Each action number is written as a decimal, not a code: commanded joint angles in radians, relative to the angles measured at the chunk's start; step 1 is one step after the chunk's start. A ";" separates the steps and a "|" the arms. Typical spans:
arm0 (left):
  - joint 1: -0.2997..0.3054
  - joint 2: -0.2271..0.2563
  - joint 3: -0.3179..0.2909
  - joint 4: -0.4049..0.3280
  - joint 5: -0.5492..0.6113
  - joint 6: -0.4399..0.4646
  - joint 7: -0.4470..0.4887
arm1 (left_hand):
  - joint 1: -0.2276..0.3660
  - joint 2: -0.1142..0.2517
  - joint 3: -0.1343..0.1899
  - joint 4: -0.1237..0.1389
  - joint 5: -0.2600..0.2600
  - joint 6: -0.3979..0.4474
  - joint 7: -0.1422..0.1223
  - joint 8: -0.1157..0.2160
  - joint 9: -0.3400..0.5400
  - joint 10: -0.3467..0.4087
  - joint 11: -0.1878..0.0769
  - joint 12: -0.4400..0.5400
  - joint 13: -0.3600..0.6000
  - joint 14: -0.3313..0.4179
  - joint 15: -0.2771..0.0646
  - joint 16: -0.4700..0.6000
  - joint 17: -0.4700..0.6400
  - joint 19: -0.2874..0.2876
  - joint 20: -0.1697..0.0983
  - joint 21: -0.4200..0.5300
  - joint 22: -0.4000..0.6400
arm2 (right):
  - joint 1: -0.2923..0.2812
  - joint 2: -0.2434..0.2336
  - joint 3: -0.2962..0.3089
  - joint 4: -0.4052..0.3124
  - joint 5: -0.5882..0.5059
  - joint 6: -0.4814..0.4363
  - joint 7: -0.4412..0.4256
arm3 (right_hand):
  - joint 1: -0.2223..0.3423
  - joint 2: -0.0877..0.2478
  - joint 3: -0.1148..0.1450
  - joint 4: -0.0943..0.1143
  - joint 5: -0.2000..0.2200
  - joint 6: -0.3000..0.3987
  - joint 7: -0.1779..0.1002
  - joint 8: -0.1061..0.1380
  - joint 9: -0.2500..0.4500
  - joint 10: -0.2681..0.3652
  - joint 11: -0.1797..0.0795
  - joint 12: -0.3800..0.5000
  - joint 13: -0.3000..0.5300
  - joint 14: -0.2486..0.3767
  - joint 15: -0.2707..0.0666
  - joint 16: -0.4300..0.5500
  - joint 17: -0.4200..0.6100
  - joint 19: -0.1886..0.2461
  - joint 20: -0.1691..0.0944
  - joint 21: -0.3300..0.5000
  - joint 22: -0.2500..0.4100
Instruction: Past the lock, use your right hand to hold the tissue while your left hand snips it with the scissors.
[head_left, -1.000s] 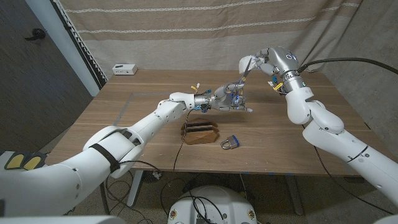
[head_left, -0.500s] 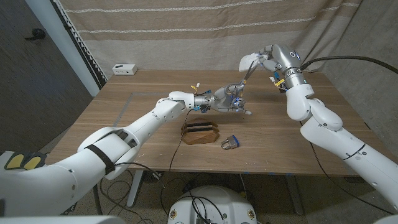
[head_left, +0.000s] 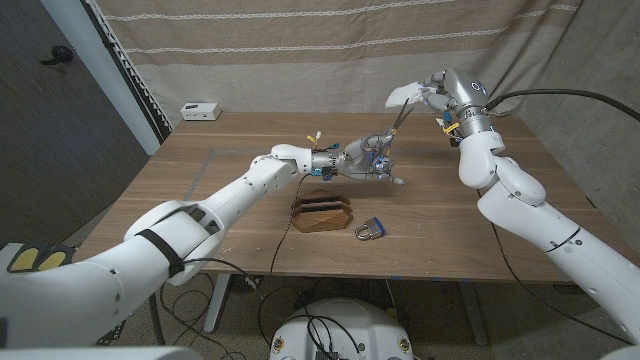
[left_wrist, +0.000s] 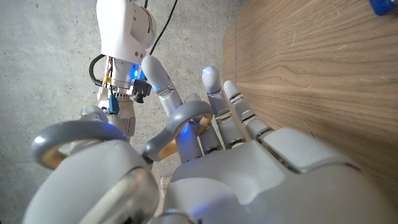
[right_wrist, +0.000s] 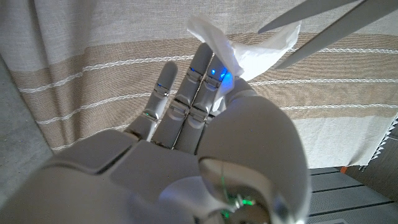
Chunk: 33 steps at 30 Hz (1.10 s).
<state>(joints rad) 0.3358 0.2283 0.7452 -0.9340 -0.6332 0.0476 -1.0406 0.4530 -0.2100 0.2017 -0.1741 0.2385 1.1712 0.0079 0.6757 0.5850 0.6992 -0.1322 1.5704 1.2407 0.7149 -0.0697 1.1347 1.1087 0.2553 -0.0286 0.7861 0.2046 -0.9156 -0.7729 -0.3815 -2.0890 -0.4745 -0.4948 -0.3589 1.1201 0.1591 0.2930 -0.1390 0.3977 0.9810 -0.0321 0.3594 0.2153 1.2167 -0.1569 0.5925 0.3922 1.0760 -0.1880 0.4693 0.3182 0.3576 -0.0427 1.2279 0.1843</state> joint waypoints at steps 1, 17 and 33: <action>-0.014 -0.004 0.007 0.012 0.011 -0.012 -0.001 | 0.011 0.008 -0.026 0.001 0.009 -0.020 0.033 -0.002 0.000 0.069 -0.070 0.005 0.001 0.004 -0.132 -0.001 0.001 0.006 0.005 -0.006 0.002 | 0.020 0.010 -0.020 -0.001 0.036 -0.060 -0.011 | 0.014 -0.002 0.009 -0.001 -0.007 0.013 0.020 -0.001 0.004 0.004 0.004 0.005 0.008 0.015 -0.052 -0.001 0.005 0.001 -0.106 0.001 -0.001; -0.007 -0.008 0.000 0.013 0.003 0.001 0.010 | 0.019 0.014 -0.075 0.005 0.021 -0.010 0.034 -0.002 0.005 0.067 -0.068 0.005 0.001 0.009 -0.133 -0.002 0.000 0.005 0.009 -0.013 0.005 | 0.043 0.000 -0.037 -0.013 0.085 -0.101 -0.014 | 0.018 -0.001 0.022 -0.004 -0.015 0.011 0.024 -0.007 0.006 0.007 0.001 0.004 0.015 0.025 -0.052 -0.013 0.006 0.006 -0.105 0.000 -0.003; 0.001 0.012 -0.006 -0.020 0.002 0.010 0.041 | 0.025 0.023 -0.129 0.013 0.036 0.014 0.036 0.004 0.012 0.089 -0.065 0.007 0.001 0.024 -0.134 0.006 0.008 0.005 0.010 -0.019 0.010 | 0.061 -0.044 -0.067 -0.064 0.091 -0.165 0.040 | 0.030 -0.015 0.044 -0.019 -0.057 -0.027 0.013 -0.041 0.000 0.025 0.004 0.008 0.023 0.044 -0.052 -0.028 0.009 0.013 -0.101 -0.003 -0.005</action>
<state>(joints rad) 0.3348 0.2308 0.7399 -0.9352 -0.6294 0.0470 -1.0110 0.4717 -0.1912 0.0818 -0.1588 0.2638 1.1860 0.0288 0.6757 0.5957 0.7082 -0.1232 1.5720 1.2378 0.7297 -0.0736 1.1347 1.1051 0.2606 -0.0232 0.7691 0.2120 -0.8645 -0.7911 -0.4342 -2.1288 -0.3995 -0.6343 -0.3488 1.1364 0.1466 0.3166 -0.1464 0.3538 0.9803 -0.0134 0.3359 0.2147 1.2333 -0.1518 0.5909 0.4053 1.1080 -0.2019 0.4499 0.3232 0.3574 -0.0428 1.2277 0.1764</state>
